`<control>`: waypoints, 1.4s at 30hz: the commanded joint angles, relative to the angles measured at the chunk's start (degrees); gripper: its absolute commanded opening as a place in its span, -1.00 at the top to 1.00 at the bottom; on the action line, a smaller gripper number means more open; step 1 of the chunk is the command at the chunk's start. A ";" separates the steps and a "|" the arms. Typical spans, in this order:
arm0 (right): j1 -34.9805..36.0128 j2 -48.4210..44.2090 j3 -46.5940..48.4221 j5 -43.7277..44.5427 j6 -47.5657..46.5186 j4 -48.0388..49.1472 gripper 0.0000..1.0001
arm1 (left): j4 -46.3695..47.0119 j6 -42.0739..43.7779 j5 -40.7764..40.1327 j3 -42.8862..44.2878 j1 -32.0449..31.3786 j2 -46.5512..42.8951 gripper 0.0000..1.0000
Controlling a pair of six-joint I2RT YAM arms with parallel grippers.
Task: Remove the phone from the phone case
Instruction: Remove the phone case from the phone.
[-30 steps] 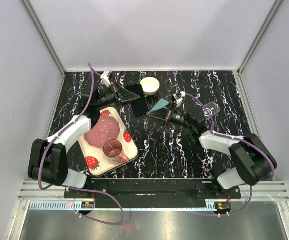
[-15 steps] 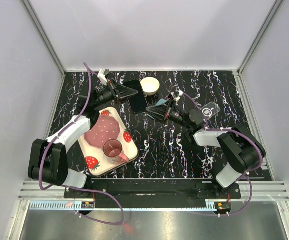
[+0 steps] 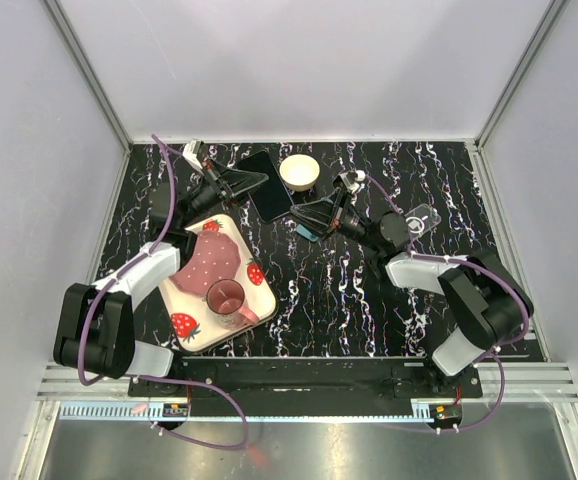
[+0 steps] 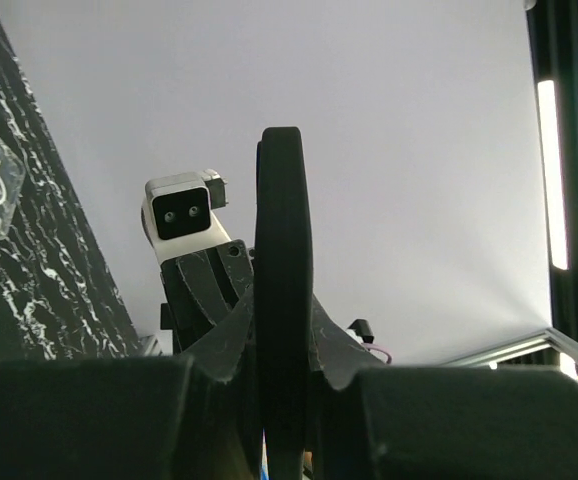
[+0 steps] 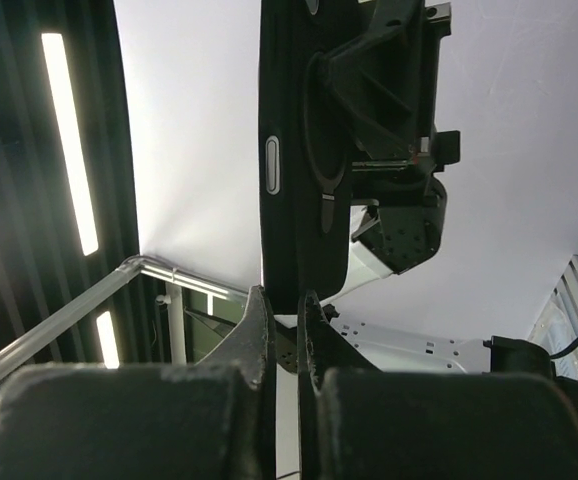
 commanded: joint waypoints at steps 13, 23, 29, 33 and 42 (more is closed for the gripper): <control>0.27 -9.11 3.80 -0.52 -9.65 -8.56 0.50 | 9.84 -1.87 1.49 1.96 -1.09 -6.69 1.00; 0.27 -10.18 5.21 -1.14 -12.65 -13.67 0.43 | 6.40 0.16 1.93 2.49 -1.18 -7.31 1.00; 0.36 -10.09 5.74 -1.22 -13.09 -14.37 0.62 | 6.14 0.24 1.94 2.58 -1.18 -7.22 1.00; 0.36 -10.18 5.92 -1.14 -13.26 -14.72 0.92 | 6.31 0.33 2.02 2.49 -1.09 -7.13 1.00; 0.27 -10.00 6.18 -1.22 -13.44 -14.90 1.00 | 6.40 0.33 2.02 2.58 -1.09 -7.13 1.00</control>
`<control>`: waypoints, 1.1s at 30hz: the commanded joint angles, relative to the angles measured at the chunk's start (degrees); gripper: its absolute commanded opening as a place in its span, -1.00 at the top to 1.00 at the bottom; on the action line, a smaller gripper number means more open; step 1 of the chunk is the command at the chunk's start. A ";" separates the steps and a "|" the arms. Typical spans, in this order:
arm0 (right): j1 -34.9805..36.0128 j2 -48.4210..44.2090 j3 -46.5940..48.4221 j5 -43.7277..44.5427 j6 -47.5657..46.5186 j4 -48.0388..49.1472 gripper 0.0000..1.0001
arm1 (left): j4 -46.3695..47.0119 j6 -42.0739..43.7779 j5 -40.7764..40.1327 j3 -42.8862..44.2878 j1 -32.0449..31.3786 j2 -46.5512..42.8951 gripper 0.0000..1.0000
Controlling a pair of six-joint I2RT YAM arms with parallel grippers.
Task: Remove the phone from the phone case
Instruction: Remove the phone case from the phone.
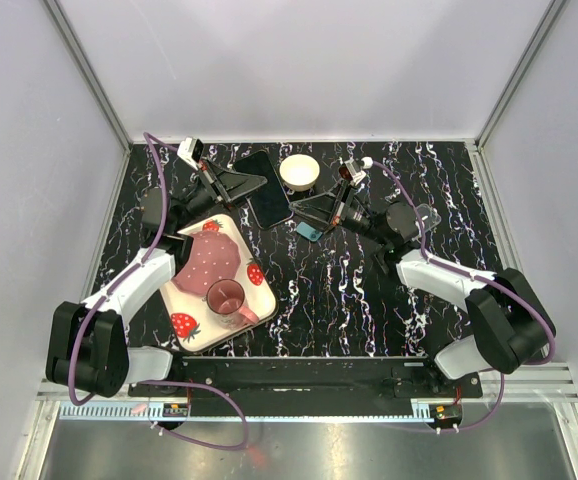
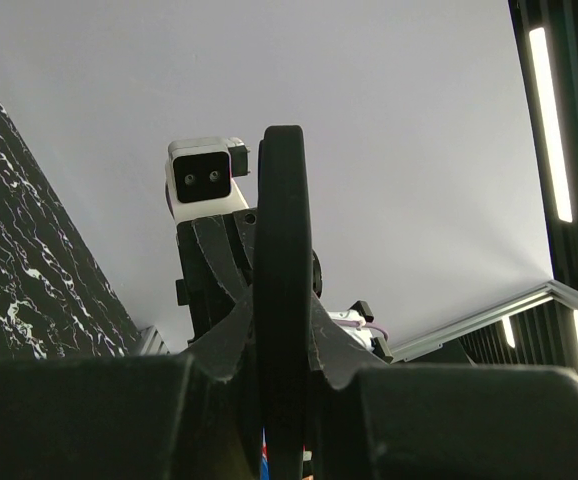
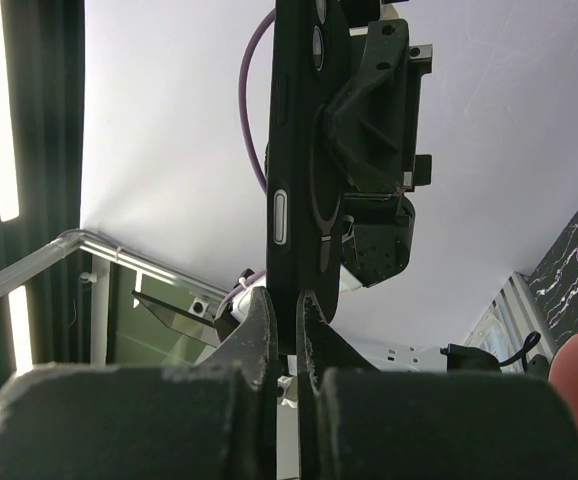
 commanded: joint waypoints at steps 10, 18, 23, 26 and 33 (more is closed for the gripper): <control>-0.08 -1.00 2.48 -0.09 -0.63 -0.58 0.73 | 6.49 -0.98 0.63 3.35 -0.37 -0.87 1.00; -0.08 -1.00 2.84 -0.18 -0.72 -0.50 0.70 | 7.63 -2.21 0.01 2.64 -0.37 -0.79 1.00; -0.08 -0.65 2.75 -0.35 0.42 1.17 0.72 | 7.11 -1.95 -0.34 2.38 -0.20 -1.14 1.00; 0.01 -0.82 2.40 -0.53 0.34 1.17 0.59 | 6.05 -1.34 -0.78 2.20 -0.02 -1.49 1.00; 0.54 -3.28 1.43 -0.09 -2.56 -3.04 0.48 | 3.59 -0.19 -2.36 2.47 0.07 -2.28 1.00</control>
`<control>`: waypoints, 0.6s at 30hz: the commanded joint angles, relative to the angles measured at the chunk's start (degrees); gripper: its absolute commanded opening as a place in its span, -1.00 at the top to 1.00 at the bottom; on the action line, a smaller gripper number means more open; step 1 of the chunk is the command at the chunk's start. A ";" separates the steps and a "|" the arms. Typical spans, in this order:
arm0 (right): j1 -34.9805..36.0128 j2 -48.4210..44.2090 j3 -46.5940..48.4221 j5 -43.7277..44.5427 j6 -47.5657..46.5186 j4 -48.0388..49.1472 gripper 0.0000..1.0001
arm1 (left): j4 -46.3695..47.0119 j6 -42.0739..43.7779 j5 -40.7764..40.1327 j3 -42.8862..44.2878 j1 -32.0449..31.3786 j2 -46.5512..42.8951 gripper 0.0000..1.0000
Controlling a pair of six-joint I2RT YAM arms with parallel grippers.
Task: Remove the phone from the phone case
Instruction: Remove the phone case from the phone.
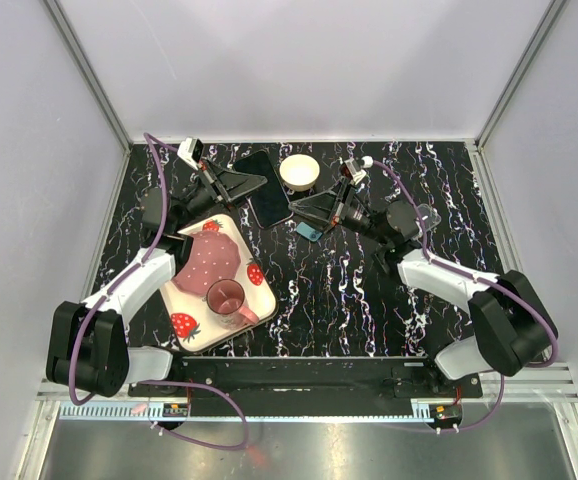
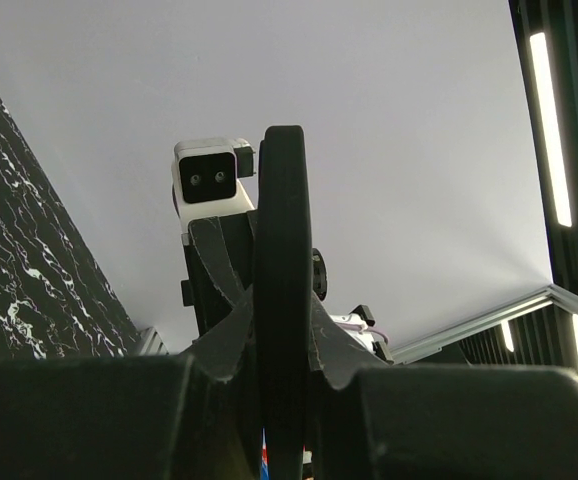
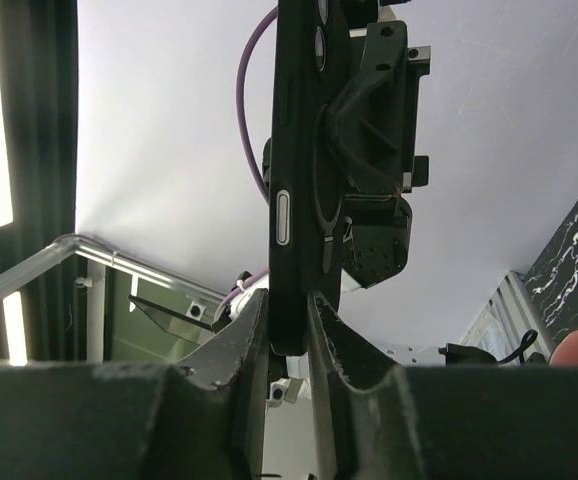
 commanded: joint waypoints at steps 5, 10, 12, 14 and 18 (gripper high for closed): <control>0.76 -1.62 1.34 -0.90 -1.32 0.10 0.39 | 3.52 0.14 -2.63 2.47 -0.02 -2.24 1.00; 1.20 2.16 1.08 -0.90 3.86 8.36 0.89 | 3.17 0.31 -2.98 2.12 -0.02 -2.59 1.00; 1.37 3.65 0.65 -0.29 5.54 12.65 1.00 | 2.82 0.49 -3.33 2.03 -0.02 -2.68 1.00; 1.72 5.32 0.20 0.76 8.61 16.00 1.00 | 2.99 0.40 -3.59 2.29 -0.10 -2.68 1.00; 2.07 9.01 0.46 2.97 15.90 25.41 1.00 | 9.20 -1.00 -4.30 3.17 -0.10 -1.71 1.00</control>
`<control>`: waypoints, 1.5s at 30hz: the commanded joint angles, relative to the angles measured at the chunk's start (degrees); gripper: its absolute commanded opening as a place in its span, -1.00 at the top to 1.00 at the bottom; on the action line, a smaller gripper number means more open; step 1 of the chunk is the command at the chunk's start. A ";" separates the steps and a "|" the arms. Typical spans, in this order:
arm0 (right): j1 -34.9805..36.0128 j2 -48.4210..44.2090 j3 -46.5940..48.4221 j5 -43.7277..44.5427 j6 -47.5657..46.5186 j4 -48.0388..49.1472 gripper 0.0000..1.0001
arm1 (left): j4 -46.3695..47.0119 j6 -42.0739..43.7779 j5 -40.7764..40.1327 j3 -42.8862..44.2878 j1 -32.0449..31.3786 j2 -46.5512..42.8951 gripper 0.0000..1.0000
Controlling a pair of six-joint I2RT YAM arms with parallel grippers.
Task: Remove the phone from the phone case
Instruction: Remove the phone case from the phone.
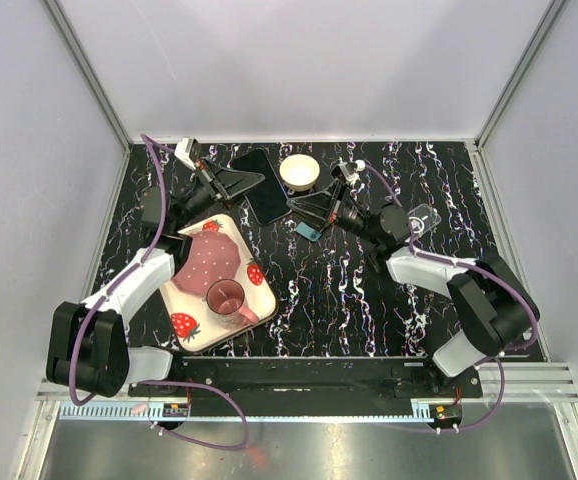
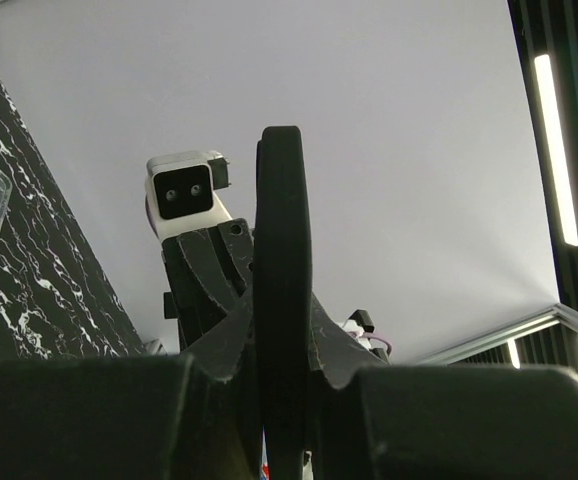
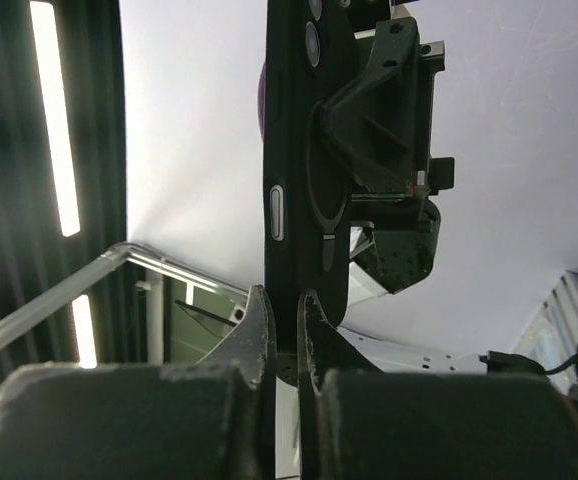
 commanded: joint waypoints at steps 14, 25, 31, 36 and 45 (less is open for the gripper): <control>6.47 8.54 8.59 4.73 14.74 16.35 1.00 | 30.87 -14.25 -8.17 8.35 -0.35 0.86 1.00; 8.06 12.67 9.47 5.08 15.10 16.35 1.00 | 30.43 -18.02 -11.69 7.39 -0.35 -2.48 1.00; 8.49 13.99 10.44 4.90 14.57 16.35 1.00 | 31.66 -21.80 -15.02 6.33 -0.43 -3.88 1.00; 8.67 15.22 11.14 4.55 13.78 16.35 1.00 | 31.49 -23.47 -16.17 5.63 -0.43 -5.46 1.00; 8.76 18.56 10.62 3.32 10.53 15.56 1.00 | 31.84 -27.16 -18.72 3.26 -0.43 -6.26 1.00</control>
